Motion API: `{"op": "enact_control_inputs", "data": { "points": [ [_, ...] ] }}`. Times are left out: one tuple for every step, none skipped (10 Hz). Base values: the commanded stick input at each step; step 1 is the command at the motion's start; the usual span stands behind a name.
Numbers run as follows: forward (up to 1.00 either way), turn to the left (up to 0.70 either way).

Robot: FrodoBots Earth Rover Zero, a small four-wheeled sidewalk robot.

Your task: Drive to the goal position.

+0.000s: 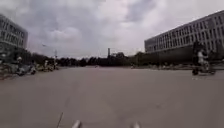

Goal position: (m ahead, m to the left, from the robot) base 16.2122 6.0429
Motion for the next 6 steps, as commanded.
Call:
{"op": "enact_control_inputs", "data": {
  "points": [
    [0.85,0.0],
    [0.85,0.0],
    [0.85,0.0],
    [0.85,0.0],
    [0.85,0.0],
    [0.85,0.0]
  ]
}}
